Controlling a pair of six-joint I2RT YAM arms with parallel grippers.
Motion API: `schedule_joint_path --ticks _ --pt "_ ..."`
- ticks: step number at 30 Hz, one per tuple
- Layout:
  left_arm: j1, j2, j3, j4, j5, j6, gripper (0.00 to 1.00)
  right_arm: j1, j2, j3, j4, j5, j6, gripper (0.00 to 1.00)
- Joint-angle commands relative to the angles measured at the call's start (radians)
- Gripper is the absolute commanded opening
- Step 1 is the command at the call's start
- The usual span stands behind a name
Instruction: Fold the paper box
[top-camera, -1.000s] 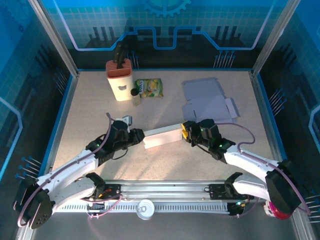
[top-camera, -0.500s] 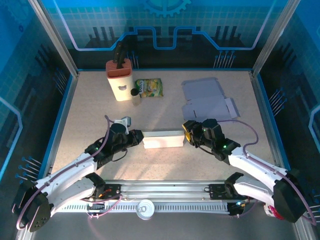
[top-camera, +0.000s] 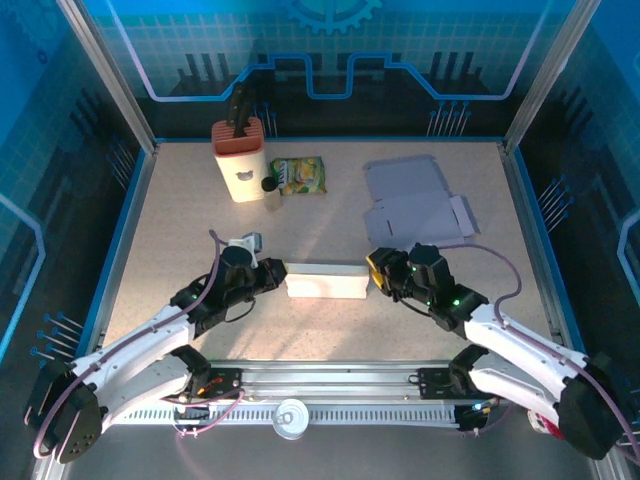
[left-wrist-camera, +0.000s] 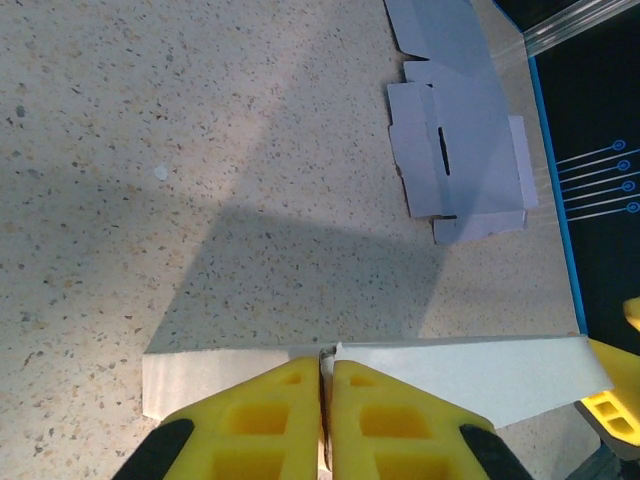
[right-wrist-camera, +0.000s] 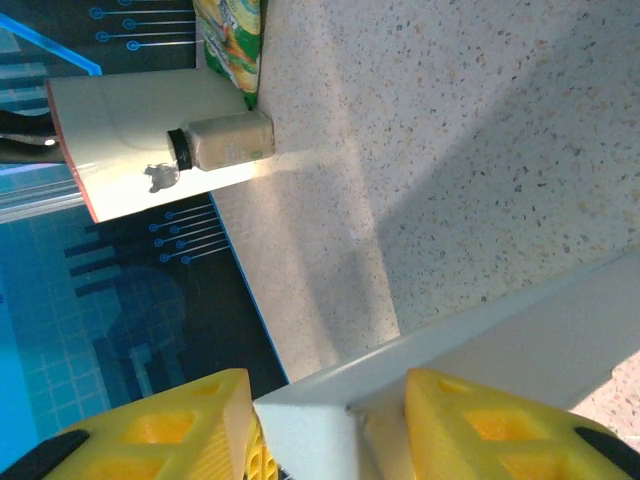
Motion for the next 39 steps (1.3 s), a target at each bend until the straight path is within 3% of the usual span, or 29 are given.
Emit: schedule_joint_path --ticks 1,15,25,31,39 --pt "-0.006 0.038 -0.033 -0.155 -0.010 -0.002 0.08 0.018 -0.063 -0.024 -0.077 0.026 -0.009 0.45" --pt "-0.020 0.047 -0.020 -0.150 -0.019 -0.012 0.07 0.081 -0.049 -0.075 -0.030 0.031 0.050 0.45" --pt "-0.026 0.041 -0.019 -0.166 -0.023 -0.010 0.07 0.073 -0.028 -0.116 -0.068 0.053 0.060 0.31" --pt "-0.025 0.006 -0.009 -0.209 -0.026 -0.012 0.24 0.057 -0.019 -0.150 -0.117 0.054 0.064 0.22" --pt "-0.019 -0.020 0.009 -0.192 0.016 -0.028 0.28 0.048 0.013 -0.142 -0.092 0.041 0.055 0.20"
